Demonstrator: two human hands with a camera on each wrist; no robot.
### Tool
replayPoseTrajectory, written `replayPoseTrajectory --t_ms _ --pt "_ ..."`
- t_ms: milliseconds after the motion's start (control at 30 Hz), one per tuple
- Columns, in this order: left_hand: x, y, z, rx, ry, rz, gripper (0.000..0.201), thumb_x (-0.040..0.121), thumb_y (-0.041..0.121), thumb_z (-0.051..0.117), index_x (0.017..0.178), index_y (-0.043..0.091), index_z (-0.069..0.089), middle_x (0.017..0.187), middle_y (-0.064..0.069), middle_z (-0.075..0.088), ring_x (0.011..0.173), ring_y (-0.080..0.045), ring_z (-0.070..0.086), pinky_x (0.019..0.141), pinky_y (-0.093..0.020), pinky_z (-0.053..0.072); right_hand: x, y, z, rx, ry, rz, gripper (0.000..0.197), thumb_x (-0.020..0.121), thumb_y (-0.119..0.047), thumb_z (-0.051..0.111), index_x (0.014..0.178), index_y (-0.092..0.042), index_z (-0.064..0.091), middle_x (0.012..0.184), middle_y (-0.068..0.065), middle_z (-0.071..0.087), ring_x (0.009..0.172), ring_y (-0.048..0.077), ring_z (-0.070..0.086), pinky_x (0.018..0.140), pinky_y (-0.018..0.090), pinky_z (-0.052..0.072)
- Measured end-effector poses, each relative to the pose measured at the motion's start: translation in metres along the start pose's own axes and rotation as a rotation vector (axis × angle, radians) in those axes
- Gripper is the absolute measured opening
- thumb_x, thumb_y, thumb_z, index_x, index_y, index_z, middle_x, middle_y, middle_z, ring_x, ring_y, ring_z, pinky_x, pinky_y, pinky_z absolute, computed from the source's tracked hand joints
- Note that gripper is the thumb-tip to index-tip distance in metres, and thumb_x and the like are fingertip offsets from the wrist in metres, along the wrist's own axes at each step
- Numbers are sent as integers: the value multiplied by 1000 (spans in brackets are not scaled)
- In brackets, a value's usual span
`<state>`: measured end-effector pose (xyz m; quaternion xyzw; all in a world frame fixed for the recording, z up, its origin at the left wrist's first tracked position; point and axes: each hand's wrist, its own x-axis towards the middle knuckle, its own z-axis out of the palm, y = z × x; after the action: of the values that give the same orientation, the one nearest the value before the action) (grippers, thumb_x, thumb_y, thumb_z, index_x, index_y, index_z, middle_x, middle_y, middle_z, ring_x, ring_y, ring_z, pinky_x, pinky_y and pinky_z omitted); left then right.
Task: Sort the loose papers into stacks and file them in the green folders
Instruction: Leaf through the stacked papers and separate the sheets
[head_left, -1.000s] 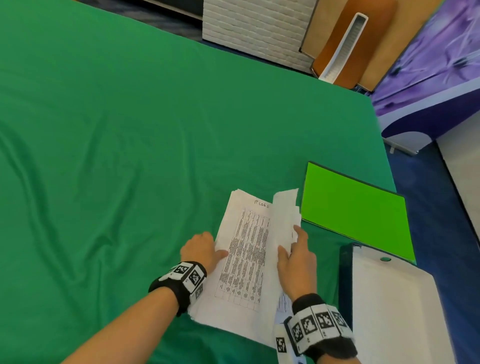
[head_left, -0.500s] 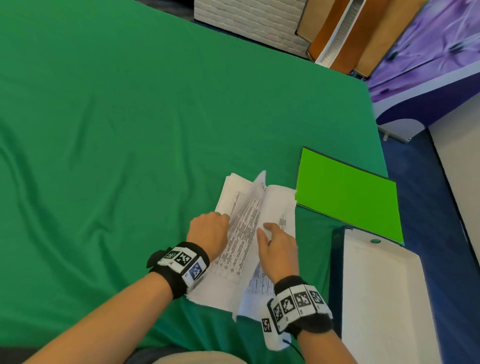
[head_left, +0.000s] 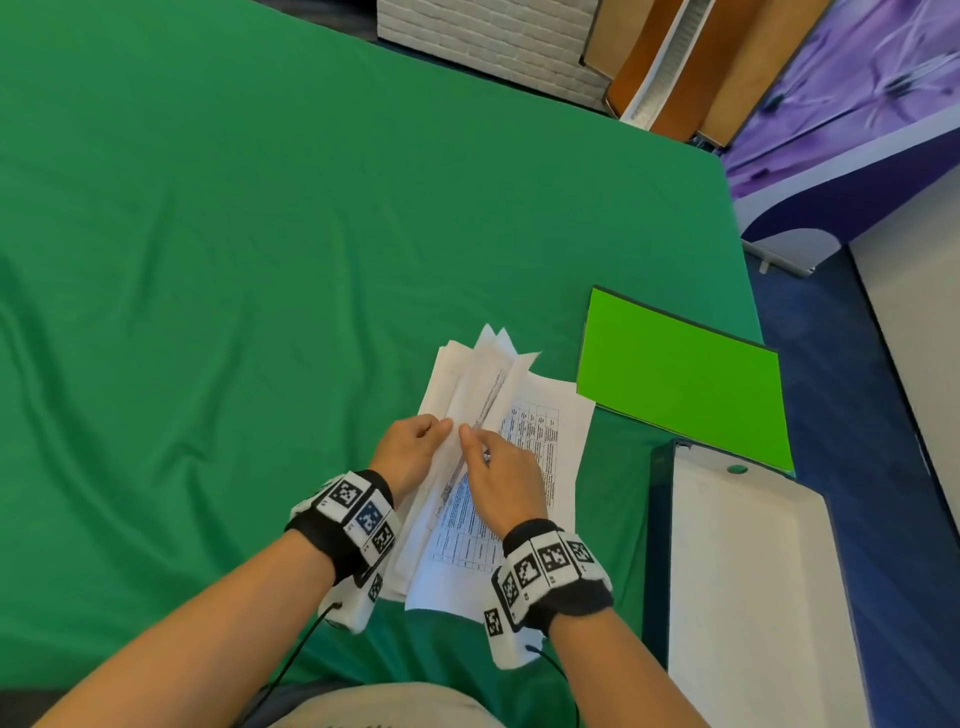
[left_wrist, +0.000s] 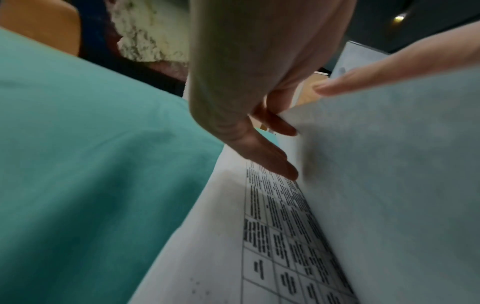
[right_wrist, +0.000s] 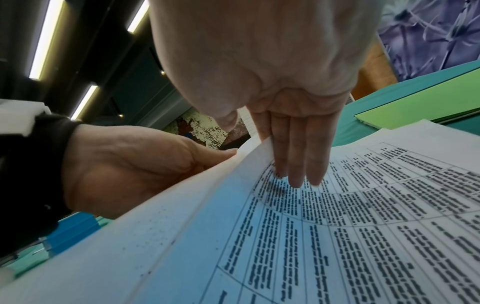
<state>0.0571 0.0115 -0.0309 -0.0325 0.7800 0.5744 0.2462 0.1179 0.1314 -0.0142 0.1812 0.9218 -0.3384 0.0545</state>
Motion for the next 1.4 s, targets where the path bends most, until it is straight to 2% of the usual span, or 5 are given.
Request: replayPoseTrajectory --t_ms 400,800,1000,1233,1400 --pt "6 -5 5 6 -48 -167 26 83 17 72 92 17 48 96 -9 63 78 -22 62 65 -34 51 11 -4 5 -19 -98 33 65 95 -60 39 148 -25 32 129 8 62 118 29 57 101 39 45" --pt "16 -11 2 149 -62 -101 19 86 17 72 95 18 56 102 -5 69 92 -24 67 86 -45 56 10 12 -2 -40 110 112 26 99 -19 44 118 -9 59 104 10 67 91 27 64 81 34 52" --pt "16 -10 -2 292 37 -12 13 94 25 61 93 12 63 93 -5 69 87 -24 64 82 -35 53 -11 25 -24 82 292 150 75 93 -1 42 153 -34 10 76 3 58 66 18 55 66 32 45" --pt "-15 20 24 41 -321 63 49 99 55 33 97 22 69 95 7 73 79 -12 72 81 -28 55 -7 24 -6 186 141 158 52 94 -64 34 97 -24 66 95 -2 70 92 20 62 84 37 50" --pt "0 5 17 488 -42 114 34 96 48 50 105 17 64 105 4 68 89 -14 65 84 -35 54 -7 35 -12 97 262 168 28 97 -18 50 122 -7 57 111 14 66 103 33 61 90 38 49"
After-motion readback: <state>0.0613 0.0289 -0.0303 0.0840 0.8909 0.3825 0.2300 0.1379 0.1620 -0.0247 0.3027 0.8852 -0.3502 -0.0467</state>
